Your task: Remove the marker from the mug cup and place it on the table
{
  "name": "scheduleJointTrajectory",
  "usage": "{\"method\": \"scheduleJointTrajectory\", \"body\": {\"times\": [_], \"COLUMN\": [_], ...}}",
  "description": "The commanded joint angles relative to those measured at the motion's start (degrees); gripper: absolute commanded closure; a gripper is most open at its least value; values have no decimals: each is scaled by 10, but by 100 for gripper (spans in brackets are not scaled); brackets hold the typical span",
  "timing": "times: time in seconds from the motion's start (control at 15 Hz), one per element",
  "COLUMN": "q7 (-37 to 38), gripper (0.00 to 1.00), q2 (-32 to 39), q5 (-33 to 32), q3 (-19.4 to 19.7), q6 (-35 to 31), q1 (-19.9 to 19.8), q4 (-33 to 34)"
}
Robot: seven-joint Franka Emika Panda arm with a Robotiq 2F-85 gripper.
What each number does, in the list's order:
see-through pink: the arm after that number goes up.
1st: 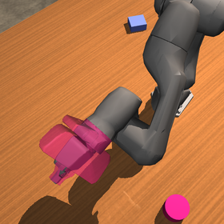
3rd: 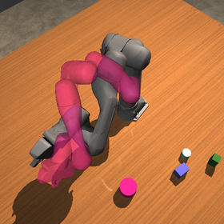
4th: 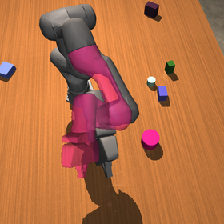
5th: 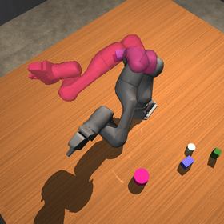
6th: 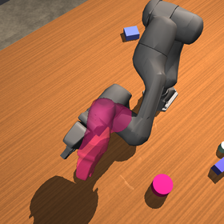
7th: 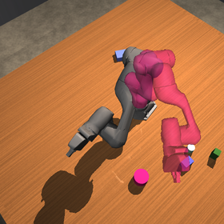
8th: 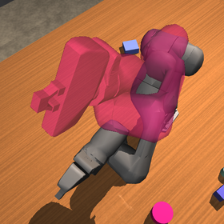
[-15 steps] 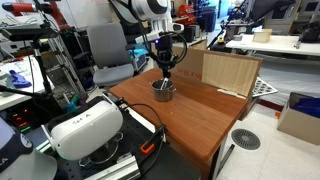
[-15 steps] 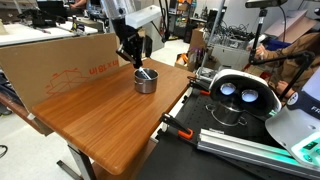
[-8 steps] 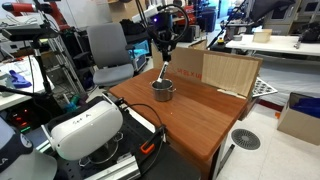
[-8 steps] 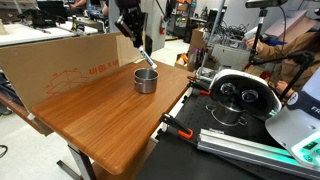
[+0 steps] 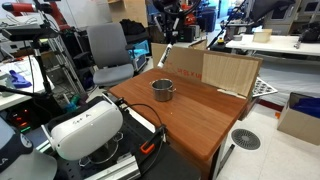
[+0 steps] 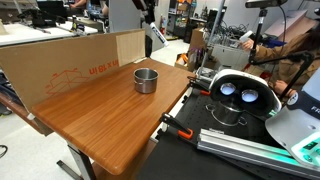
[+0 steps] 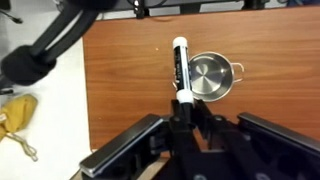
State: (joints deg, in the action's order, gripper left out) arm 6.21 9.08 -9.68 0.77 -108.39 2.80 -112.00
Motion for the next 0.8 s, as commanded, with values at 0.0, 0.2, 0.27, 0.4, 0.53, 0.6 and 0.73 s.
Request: {"method": "scheduleJointTrajectory", "body": {"times": [0.0,0.2,0.27,0.4,0.53,0.6,0.73], "q7": [-33,-51,-56,-71,-82,-88,-97], "gripper": [95,95,95,95,95,95,95], "q2": [16,38,48,74,98,113,145], "q5": [11,14,16,21,27,29,32], "q3": [4,12,14,17,20,21,22], "q6": [56,80,86,105,120,128,150], "q1": [-19,-36,-41,-50,-58,-62,-69], "q4": [39,65,75,100,122,136,166]}}
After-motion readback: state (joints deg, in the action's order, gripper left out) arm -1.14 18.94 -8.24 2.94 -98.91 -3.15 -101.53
